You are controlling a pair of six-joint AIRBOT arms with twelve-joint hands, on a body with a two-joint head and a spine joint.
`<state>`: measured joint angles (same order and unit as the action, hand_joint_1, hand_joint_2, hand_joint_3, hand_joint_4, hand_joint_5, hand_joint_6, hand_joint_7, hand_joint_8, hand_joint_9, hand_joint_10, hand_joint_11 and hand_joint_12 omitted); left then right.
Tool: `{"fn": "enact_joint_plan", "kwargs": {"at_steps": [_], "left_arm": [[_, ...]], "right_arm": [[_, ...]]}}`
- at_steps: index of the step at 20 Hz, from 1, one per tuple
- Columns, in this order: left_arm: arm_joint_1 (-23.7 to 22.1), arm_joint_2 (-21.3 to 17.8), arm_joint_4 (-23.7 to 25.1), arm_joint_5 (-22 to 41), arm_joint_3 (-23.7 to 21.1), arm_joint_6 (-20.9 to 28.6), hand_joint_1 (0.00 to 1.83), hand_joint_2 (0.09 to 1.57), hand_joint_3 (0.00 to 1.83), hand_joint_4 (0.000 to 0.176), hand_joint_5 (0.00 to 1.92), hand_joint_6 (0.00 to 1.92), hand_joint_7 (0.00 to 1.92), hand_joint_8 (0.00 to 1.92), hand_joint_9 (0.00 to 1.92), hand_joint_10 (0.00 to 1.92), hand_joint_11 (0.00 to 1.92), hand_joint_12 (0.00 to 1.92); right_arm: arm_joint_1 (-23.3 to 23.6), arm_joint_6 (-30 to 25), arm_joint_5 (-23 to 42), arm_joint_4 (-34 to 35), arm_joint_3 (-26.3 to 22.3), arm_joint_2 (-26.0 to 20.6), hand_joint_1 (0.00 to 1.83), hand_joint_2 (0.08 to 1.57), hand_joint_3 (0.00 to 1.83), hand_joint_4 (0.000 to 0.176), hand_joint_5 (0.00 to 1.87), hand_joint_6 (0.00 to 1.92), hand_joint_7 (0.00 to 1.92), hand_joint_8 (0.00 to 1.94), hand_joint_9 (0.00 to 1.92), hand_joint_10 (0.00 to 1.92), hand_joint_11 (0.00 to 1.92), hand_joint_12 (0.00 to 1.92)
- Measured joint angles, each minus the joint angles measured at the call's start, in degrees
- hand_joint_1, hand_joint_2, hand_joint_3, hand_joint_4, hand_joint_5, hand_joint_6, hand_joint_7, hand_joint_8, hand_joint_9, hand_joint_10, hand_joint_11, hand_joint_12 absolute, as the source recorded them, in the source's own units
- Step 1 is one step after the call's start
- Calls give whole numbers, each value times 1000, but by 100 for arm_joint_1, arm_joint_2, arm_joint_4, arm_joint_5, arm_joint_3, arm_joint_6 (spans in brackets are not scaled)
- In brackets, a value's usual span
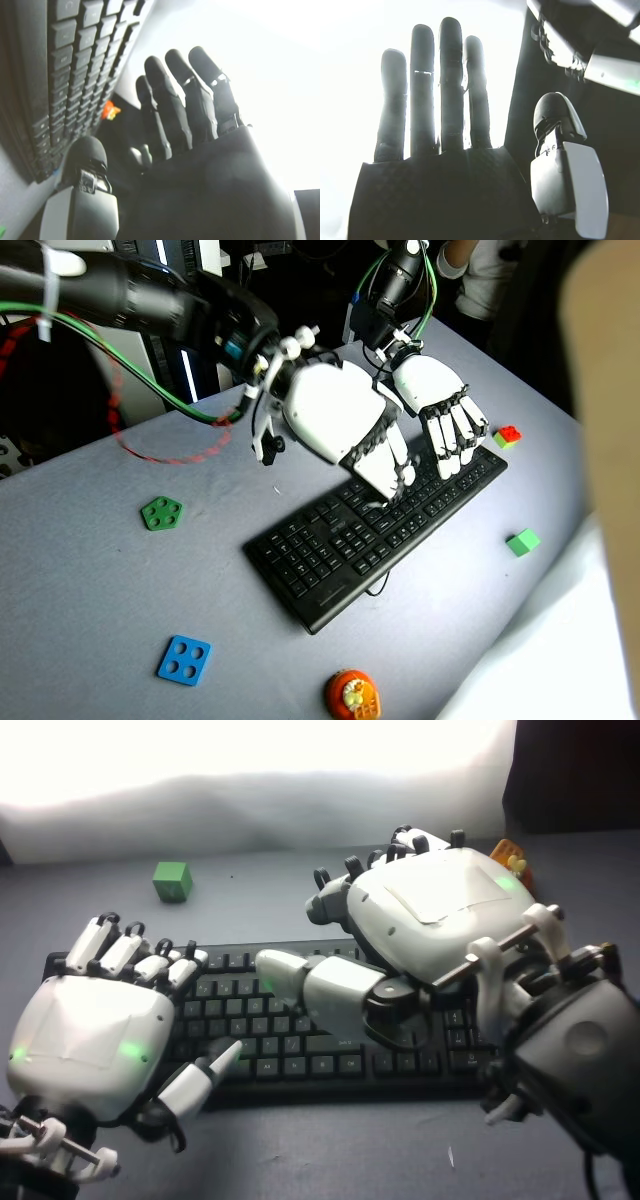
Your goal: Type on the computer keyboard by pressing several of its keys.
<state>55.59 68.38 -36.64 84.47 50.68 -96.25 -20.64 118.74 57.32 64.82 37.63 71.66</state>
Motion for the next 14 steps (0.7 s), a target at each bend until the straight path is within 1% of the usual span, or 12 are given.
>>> {"fn": "enact_joint_plan", "kwargs": {"at_steps": [2,3,4,5,6,7,8,9,11,12,13,14], "left_arm": [[109,44,22,164,48,0,374,1221,0,5,517,6,608,0,245,851,0,1451],[140,66,22,179,63,-7,403,1212,0,9,502,2,613,3,253,855,0,1453],[186,79,103,216,79,-2,527,1177,0,14,477,3,611,2,259,850,0,1461],[192,92,125,216,81,0,527,1177,0,14,477,3,611,2,259,850,0,1461],[210,131,188,240,133,7,606,1147,0,38,365,0,494,0,186,778,0,1354],[229,151,195,247,142,11,606,1147,0,38,365,0,494,0,186,778,0,1354],[258,170,199,262,146,28,705,1117,0,40,330,0,456,0,190,718,0,1305],[293,295,199,319,232,57,828,1076,0,47,305,0,414,0,179,678,0,1269],[297,352,278,356,299,81,828,1076,0,47,305,0,414,0,179,678,0,1269],[297,369,308,365,326,138,1061,1029,0,76,213,0,294,0,98,613,0,1119],[297,389,337,387,328,144,1216,1008,0,86,115,0,170,0,28,497,0,974],[313,437,424,446,372,260,1253,1029,0,87,71,2,135,0,25,421,0,839]], "right_arm": [[2,114,-369,66,-81,-210,0,1206,1,0,694,5,876,2,514,1010,158,1715],[2,160,-485,70,-87,-260,0,1205,0,0,692,4,873,1,512,1007,153,1715],[28,249,-592,72,-87,-304,0,1208,1,0,692,4,876,2,515,1006,162,1720],[52,319,-654,70,-87,-334,0,1208,1,0,692,4,876,2,515,1006,162,1720],[101,354,-702,59,-87,-361,0,1202,0,0,692,3,881,4,517,1012,160,1731],[131,367,-737,35,-87,-369,0,1202,0,0,692,3,881,4,517,1012,160,1731],[153,376,-754,22,-87,-372,0,1203,0,0,688,1,873,1,509,1011,155,1732],[153,376,-822,26,-87,-382,0,1200,0,0,699,6,884,5,516,1015,156,1738],[155,378,-831,26,-87,-382,0,1200,0,0,699,6,884,5,516,1015,156,1738],[155,376,-831,26,-87,-382,0,1197,0,0,699,5,881,4,511,1016,141,1747],[155,376,-833,26,-87,-382,0,1208,1,0,701,5,885,5,502,1043,145,1762],[155,369,-831,31,-87,-382,0,1209,1,0,695,2,875,1,488,1054,140,1766]]}}
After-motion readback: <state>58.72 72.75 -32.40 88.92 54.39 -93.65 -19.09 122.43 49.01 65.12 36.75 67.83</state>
